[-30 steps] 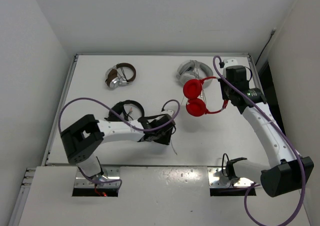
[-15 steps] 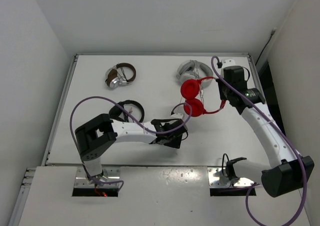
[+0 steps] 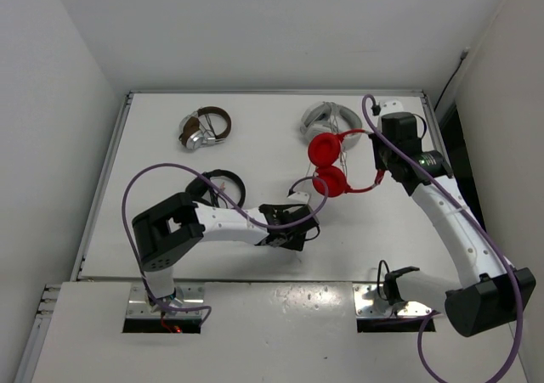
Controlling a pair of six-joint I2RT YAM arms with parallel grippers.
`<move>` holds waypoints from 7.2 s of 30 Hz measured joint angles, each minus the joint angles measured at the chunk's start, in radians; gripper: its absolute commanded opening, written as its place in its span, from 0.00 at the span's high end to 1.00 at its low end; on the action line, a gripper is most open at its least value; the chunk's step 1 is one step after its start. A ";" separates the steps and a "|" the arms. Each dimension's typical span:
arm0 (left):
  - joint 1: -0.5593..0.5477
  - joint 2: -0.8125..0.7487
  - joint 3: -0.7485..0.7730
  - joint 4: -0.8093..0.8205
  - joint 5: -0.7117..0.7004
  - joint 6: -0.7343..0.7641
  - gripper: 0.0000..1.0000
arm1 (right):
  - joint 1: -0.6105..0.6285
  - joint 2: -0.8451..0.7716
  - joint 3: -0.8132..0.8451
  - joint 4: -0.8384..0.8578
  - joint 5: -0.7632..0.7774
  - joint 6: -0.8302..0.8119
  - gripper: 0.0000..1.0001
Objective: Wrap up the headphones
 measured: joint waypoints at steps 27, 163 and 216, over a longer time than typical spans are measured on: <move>-0.144 -0.315 -0.177 0.137 -0.006 0.432 1.00 | 0.026 0.122 0.058 -0.032 0.164 0.183 1.00; 0.380 0.463 0.208 0.861 0.821 -0.055 0.89 | -0.291 0.295 -0.271 -0.180 -0.203 0.462 1.00; 0.406 -0.106 0.079 0.339 0.422 0.479 0.30 | -0.147 0.253 -0.150 -0.134 0.006 0.401 0.37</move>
